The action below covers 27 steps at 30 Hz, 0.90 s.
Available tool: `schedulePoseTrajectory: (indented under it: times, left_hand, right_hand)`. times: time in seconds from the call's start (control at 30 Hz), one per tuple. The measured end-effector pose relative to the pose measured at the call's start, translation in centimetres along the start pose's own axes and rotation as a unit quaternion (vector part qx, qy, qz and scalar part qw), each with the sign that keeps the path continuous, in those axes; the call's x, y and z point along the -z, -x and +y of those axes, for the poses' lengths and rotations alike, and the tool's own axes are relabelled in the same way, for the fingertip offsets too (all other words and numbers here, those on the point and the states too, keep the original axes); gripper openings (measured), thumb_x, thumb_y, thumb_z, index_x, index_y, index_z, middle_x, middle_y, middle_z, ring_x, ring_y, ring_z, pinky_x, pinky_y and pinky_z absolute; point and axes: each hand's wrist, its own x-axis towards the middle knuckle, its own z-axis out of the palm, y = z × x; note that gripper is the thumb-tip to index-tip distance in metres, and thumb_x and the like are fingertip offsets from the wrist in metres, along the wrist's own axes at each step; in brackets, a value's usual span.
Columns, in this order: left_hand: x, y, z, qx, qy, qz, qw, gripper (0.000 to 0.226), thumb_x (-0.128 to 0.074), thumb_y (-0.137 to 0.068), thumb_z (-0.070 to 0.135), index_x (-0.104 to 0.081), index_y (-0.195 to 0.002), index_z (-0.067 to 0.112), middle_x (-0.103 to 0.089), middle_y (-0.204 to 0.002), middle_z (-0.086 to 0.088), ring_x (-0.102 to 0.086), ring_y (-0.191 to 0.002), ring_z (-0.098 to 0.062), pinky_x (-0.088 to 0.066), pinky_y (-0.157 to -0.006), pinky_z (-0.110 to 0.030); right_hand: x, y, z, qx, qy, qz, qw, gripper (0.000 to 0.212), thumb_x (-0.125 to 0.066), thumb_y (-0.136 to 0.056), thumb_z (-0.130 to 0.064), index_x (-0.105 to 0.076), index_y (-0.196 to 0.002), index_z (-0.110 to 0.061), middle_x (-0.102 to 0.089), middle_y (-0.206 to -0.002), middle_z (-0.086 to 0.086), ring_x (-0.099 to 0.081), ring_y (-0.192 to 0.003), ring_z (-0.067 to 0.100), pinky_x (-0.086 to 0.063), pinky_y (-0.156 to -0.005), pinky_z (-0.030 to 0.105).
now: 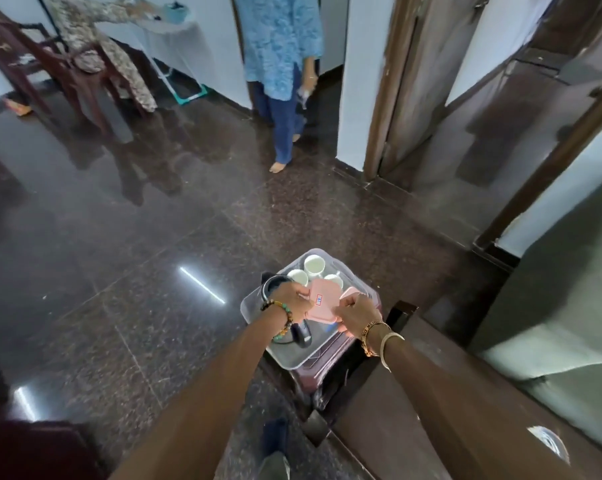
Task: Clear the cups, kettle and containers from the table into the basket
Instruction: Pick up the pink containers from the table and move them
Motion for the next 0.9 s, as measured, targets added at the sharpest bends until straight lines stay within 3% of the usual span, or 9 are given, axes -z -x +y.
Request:
schedulePoseTrajectory:
  times: [0.17,0.23,0.33,0.37,0.47,0.53,0.6,0.67,0.9]
  left_hand:
    - [1.6,-5.8,2.6,-0.018,-0.048,-0.087,0.995,0.036,-0.062,-0.087,0.007,-0.062,-0.123,0.006,-0.065,-0.122,-0.018,-0.064,-0.111,-0.032,-0.055,-0.092,-0.036]
    - [2.3,-7.5,3.8,-0.016,-0.054,-0.123,0.991,0.036,-0.059,-0.091,0.005,-0.059,-0.127,0.004,-0.062,-0.126,-0.019,-0.062,-0.114,-0.033,-0.055,-0.083,-0.028]
    - [2.5,-9.6,5.3,-0.026,-0.057,-0.155,0.986,0.037,-0.057,-0.091,0.002,-0.058,-0.128,0.004,-0.062,-0.127,-0.02,-0.063,-0.113,-0.033,-0.052,-0.057,-0.015]
    - [2.4,-10.1,5.6,-0.036,-0.063,-0.161,0.984,0.037,-0.057,-0.09,0.001,-0.058,-0.127,0.004,-0.063,-0.125,-0.02,-0.064,-0.112,-0.033,-0.05,-0.055,-0.015]
    - [1.1,-11.6,5.9,-0.067,-0.113,-0.163,0.978,0.036,-0.06,-0.085,0.002,-0.064,-0.121,0.008,-0.067,-0.117,-0.019,-0.066,-0.105,-0.032,-0.058,-0.073,-0.028]
    - [-0.1,-12.3,5.5,-0.077,-0.132,-0.155,0.976,0.036,-0.064,-0.08,0.003,-0.067,-0.115,0.011,-0.07,-0.112,-0.016,-0.067,-0.103,-0.032,-0.056,-0.089,-0.039]
    - [-1.6,-13.1,5.0,-0.079,-0.151,-0.161,0.972,0.035,-0.067,-0.078,0.008,-0.069,-0.112,0.015,-0.072,-0.11,-0.012,-0.067,-0.102,-0.028,-0.055,-0.092,-0.038]
    - [-3.1,-14.0,4.3,-0.079,-0.171,-0.17,0.967,0.035,-0.068,-0.079,0.012,-0.068,-0.114,0.018,-0.071,-0.113,-0.007,-0.066,-0.103,-0.024,-0.053,-0.093,-0.034]
    - [-7.4,-17.4,0.8,-0.048,-0.228,-0.193,0.953,0.043,-0.065,-0.085,0.015,-0.059,-0.127,0.019,-0.063,-0.126,-0.005,-0.061,-0.111,-0.022,-0.051,-0.095,-0.03]
  right_hand:
    - [-0.5,-3.1,-1.6,-0.038,-0.008,0.055,0.998,0.004,-0.063,-0.082,-0.01,-0.059,-0.083,-0.011,-0.068,-0.074,0.01,-0.062,-0.054,0.018,-0.045,-0.042,0.018]
    - [-0.6,-4.0,-2.2,-0.054,-0.026,0.079,0.995,0.004,-0.064,-0.082,-0.012,-0.06,-0.084,-0.012,-0.072,-0.076,0.013,-0.064,-0.057,0.02,-0.05,-0.05,0.024]
    - [-0.8,-5.4,-2.7,-0.08,-0.063,0.121,0.987,0.007,-0.065,-0.082,-0.013,-0.061,-0.088,-0.013,-0.073,-0.081,0.014,-0.063,-0.058,0.02,-0.047,-0.051,0.025]
    - [-0.9,-5.8,-2.7,-0.09,-0.079,0.133,0.984,0.009,-0.066,-0.082,-0.013,-0.061,-0.09,-0.013,-0.073,-0.084,0.015,-0.063,-0.059,0.02,-0.047,-0.052,0.025]
    - [-1.2,-6.9,-1.8,-0.125,-0.101,0.166,0.973,0.013,-0.066,-0.08,-0.016,-0.063,-0.092,-0.014,-0.073,-0.088,0.014,-0.065,-0.063,0.022,-0.052,-0.058,0.028]
    - [-1.5,-7.3,-0.8,-0.147,-0.104,0.182,0.967,0.012,-0.065,-0.078,-0.018,-0.062,-0.089,-0.018,-0.072,-0.09,0.011,-0.069,-0.076,0.026,-0.058,-0.072,0.035]
    - [-1.8,-8.0,0.6,-0.173,-0.113,0.194,0.959,0.01,-0.063,-0.076,-0.018,-0.059,-0.084,-0.023,-0.072,-0.092,0.008,-0.07,-0.084,0.028,-0.058,-0.081,0.042]
    - [-2.3,-9.0,2.2,-0.197,-0.122,0.197,0.953,0.011,-0.062,-0.076,-0.018,-0.057,-0.083,-0.025,-0.072,-0.092,0.008,-0.07,-0.083,0.027,-0.059,-0.081,0.044]
    - [-3.9,-12.4,6.9,-0.254,-0.115,0.185,0.943,0.016,-0.058,-0.077,-0.016,-0.061,-0.09,-0.025,-0.073,-0.095,0.005,-0.07,-0.086,0.026,-0.057,-0.083,0.035]
